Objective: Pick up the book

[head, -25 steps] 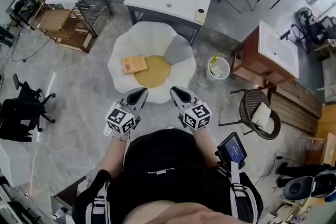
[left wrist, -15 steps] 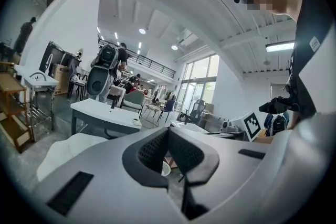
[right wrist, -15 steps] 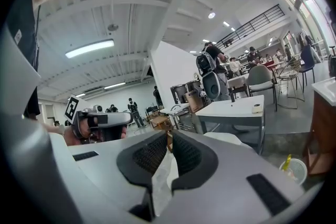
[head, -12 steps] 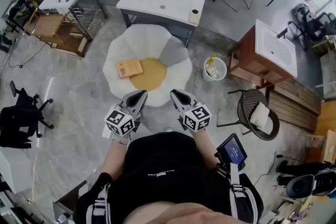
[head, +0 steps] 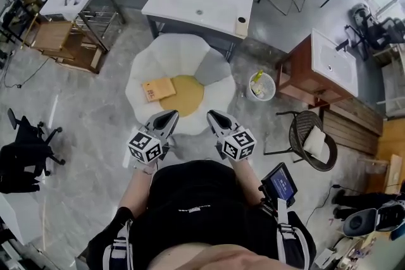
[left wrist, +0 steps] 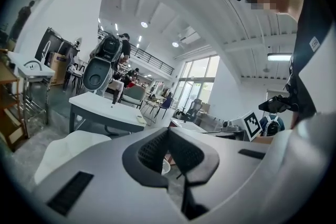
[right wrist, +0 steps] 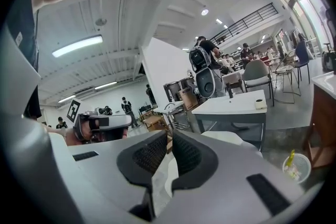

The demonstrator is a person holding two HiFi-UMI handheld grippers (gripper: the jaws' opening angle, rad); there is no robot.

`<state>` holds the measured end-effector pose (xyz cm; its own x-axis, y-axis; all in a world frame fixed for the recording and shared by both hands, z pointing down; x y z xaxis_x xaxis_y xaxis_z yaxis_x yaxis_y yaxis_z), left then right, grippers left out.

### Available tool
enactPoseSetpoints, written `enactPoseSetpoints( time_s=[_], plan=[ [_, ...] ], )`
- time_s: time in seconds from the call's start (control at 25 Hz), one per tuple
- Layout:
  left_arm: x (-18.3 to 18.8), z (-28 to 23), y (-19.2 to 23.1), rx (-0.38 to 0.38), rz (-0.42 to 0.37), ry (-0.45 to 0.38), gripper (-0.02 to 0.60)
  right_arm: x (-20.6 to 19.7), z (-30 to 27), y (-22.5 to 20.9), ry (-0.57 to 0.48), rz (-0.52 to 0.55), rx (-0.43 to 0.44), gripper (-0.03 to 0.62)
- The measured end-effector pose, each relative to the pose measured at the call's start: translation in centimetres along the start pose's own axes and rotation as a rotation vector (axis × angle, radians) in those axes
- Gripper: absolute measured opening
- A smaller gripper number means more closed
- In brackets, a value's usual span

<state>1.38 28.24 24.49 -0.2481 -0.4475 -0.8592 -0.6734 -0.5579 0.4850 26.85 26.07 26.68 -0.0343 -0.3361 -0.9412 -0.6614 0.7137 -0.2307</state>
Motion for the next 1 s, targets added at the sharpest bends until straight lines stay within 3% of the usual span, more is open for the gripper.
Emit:
enactPoseSetpoints(
  time_s=[0.6, 1.0],
  plan=[
    [6.2, 1.3, 13.8, -0.060, 0.036, 0.035, 0.014, 3.4, -11.9, 1.6, 0.013, -0.027, -0.110, 0.048],
    [8.0, 3.8, 20.5, -0.072, -0.002, 0.092, 0.014, 4.1, -16.9, 3.4, 0.021, -0.068, -0.169, 0.048]
  ],
)
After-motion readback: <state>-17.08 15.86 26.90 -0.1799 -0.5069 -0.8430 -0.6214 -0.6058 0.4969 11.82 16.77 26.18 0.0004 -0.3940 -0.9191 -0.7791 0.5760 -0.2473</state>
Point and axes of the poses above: the fingertips, and each gripper's own axes: z backward along the fingers, y to its left, x out of its top, the point moved 10 cm from there along z, backward along the fingers, and after that the axes turned 8 degrees about z, right-handed, at the moved point
